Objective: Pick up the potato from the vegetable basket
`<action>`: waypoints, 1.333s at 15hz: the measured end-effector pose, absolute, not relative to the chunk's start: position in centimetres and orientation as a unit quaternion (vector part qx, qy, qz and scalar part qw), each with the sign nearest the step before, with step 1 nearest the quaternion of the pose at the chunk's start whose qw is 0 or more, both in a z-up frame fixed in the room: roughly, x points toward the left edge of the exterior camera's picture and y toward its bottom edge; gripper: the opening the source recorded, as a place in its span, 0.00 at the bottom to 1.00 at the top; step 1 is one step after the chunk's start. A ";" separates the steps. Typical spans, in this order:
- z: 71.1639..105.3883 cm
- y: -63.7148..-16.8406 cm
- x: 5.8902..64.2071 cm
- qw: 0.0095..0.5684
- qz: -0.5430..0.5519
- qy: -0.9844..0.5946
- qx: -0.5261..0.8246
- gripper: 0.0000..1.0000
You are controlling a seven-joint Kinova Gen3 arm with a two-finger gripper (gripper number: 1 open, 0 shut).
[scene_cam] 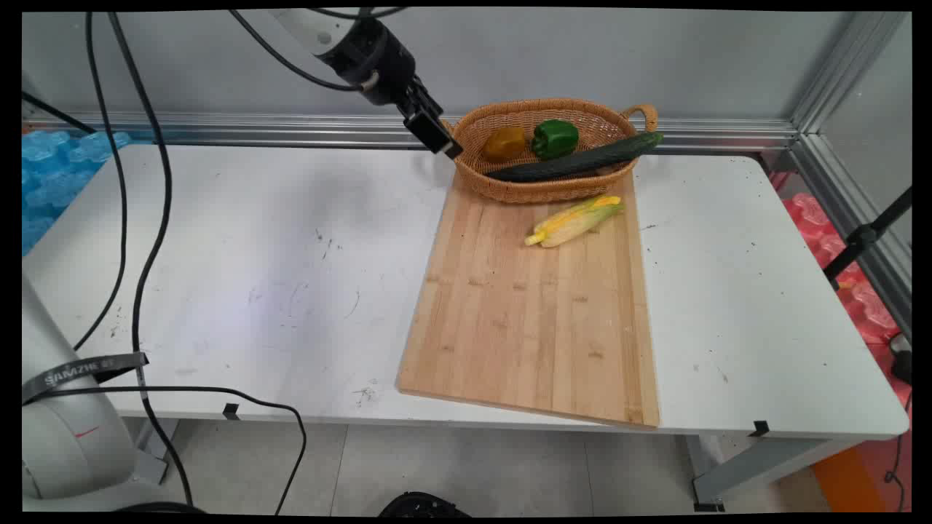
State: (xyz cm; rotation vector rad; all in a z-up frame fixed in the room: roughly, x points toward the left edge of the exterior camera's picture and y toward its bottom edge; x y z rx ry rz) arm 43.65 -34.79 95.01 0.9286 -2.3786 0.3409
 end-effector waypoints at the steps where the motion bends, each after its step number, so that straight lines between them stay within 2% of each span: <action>1: 95.0 -34.8 43.8 0.282 0.129 -0.883 0.353 1.00; 11: 93.1 -39.4 45.1 0.300 0.178 -0.825 0.445 1.00; 20: 88.7 -47.9 42.3 0.292 0.185 -0.814 0.467 1.00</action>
